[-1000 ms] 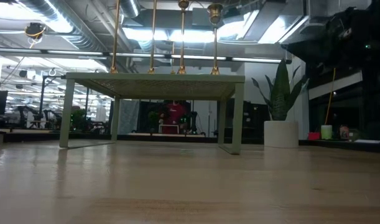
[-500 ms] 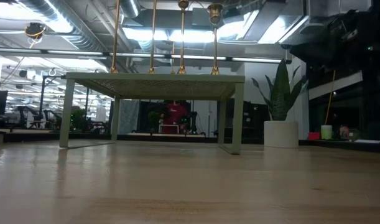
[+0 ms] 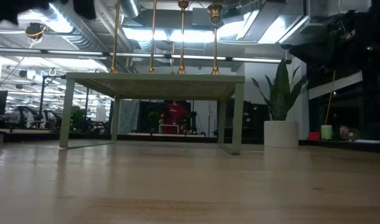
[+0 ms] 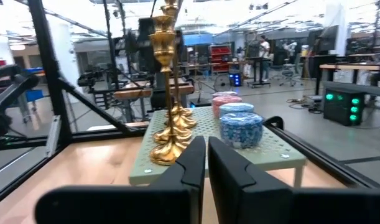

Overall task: Pick & Place candle stick holders
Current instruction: Return to Home Position

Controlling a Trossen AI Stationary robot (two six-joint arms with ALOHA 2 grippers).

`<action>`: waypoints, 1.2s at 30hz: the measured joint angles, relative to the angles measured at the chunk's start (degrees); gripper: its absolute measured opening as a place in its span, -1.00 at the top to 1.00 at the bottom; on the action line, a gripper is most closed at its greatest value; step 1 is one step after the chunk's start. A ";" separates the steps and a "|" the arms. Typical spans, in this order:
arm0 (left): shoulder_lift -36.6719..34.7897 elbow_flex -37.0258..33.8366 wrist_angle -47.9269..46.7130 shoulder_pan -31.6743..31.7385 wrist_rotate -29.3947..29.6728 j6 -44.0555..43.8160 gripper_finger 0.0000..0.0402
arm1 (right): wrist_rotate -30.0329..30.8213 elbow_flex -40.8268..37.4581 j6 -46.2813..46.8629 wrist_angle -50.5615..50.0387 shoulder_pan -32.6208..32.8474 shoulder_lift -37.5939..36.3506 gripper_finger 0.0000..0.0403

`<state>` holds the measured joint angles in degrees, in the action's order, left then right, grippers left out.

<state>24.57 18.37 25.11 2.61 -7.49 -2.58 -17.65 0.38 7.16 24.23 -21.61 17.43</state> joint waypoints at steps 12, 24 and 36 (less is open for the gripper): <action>-11.24 -16.14 3.97 0.00 4.47 -8.23 0.00 | 6.35 0.00 0.07 -0.03 0.00 0.00 0.88; -20.49 -16.28 -14.97 0.00 7.56 -8.77 0.00 | 11.01 -0.02 -0.13 -0.07 0.00 0.00 0.88; -24.58 -15.40 -30.01 0.00 9.08 -9.53 0.00 | 12.18 -0.02 -1.81 -1.39 -0.01 0.03 0.88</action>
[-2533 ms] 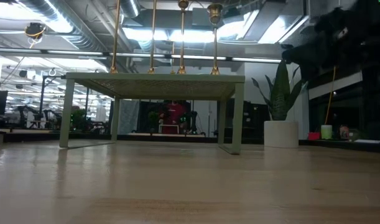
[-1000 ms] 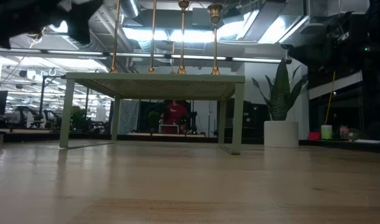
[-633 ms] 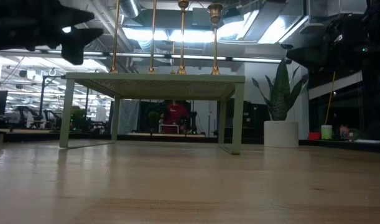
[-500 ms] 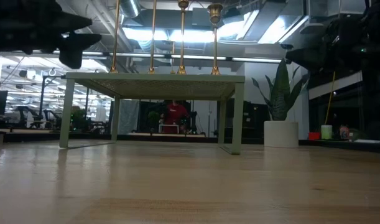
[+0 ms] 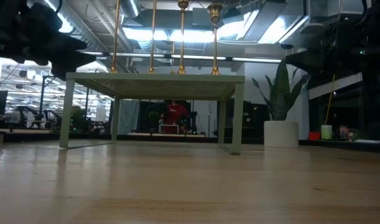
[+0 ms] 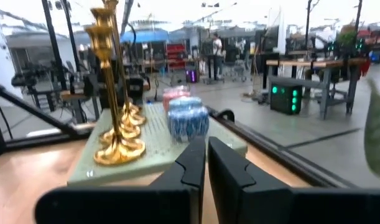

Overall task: Pick & Place candle stick holders
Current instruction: Return to Home Position

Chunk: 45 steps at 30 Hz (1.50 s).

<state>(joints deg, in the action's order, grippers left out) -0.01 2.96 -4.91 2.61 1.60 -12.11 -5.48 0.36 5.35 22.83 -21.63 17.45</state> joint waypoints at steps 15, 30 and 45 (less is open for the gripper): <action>0.48 0.04 -1.27 0.00 0.07 -4.12 0.00 | -0.02 0.00 -1.52 -9.23 0.01 0.04 0.88; 0.52 0.04 -1.20 0.00 0.27 -4.20 0.00 | -0.04 0.00 -1.34 -9.18 0.04 0.04 0.89; 0.52 0.04 -1.16 0.00 0.29 -4.19 0.00 | -0.07 0.00 -1.35 -9.16 0.04 0.04 0.89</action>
